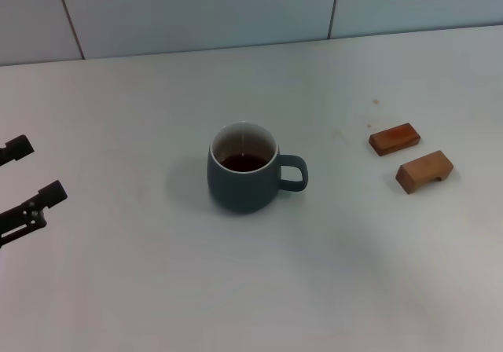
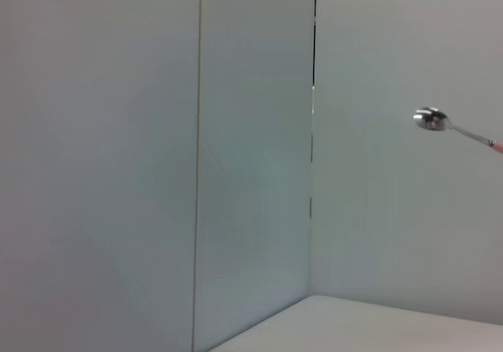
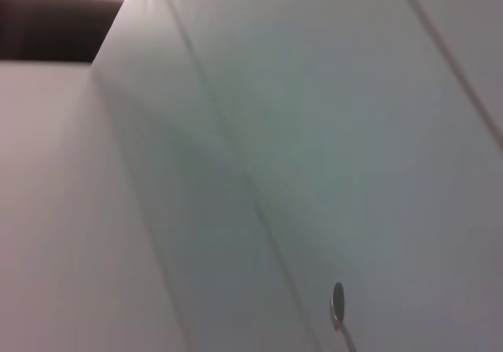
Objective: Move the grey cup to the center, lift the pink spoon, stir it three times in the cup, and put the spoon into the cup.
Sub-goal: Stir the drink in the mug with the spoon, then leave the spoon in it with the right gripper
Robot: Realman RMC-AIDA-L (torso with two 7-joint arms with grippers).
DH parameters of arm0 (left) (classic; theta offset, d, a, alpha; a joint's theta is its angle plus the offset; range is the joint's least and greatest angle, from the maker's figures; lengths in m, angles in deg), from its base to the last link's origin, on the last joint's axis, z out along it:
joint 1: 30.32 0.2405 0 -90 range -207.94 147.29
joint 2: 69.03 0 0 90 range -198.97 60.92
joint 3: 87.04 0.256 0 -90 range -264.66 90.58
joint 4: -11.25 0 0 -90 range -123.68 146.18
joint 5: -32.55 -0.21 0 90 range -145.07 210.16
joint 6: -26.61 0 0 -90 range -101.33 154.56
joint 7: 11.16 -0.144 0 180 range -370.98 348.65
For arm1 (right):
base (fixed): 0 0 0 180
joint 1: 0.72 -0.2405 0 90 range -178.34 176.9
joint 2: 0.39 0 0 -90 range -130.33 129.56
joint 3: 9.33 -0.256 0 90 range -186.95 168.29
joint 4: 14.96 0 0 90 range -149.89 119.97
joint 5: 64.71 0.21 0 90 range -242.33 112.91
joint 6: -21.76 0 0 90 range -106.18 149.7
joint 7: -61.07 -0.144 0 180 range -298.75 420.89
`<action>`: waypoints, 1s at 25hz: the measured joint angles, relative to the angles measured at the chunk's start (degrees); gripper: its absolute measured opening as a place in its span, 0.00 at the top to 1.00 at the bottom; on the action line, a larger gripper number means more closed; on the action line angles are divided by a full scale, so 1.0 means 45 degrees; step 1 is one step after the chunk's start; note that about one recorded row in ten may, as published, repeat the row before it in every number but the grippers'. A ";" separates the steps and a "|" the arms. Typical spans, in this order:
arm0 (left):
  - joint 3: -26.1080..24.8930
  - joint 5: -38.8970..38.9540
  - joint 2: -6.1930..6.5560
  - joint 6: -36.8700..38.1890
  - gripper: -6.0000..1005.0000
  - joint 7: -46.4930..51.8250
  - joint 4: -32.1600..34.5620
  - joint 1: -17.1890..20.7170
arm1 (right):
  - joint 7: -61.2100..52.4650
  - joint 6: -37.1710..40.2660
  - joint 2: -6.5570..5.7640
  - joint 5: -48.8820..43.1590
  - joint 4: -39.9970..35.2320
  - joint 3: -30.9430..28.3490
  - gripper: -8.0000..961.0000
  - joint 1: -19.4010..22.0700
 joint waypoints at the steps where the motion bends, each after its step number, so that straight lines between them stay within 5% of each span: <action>1: -0.0037 0.0001 -0.0006 0.0024 0.19 -0.0012 0.0000 0.0000 | -0.0299 0.0016 -0.0046 0.0003 -0.0411 0.0245 0.88 -0.0162; 7: -0.0110 0.0001 -0.0023 0.0074 0.19 0.0049 0.0000 -0.0064 | -0.2317 0.0052 -0.0188 0.0320 -0.2758 0.2142 0.88 -0.0789; 12: -0.0247 0.0013 -0.0042 0.0074 0.19 0.0076 -0.0001 -0.0105 | -0.4400 0.0053 0.0171 0.1938 -0.5855 0.4980 0.88 -0.0636; 25: -0.0109 -0.0830 -0.0054 -0.0023 0.19 0.0125 -0.0001 -0.0204 | -0.9717 -0.0086 0.0815 0.3158 -1.2445 0.8523 0.88 -0.0959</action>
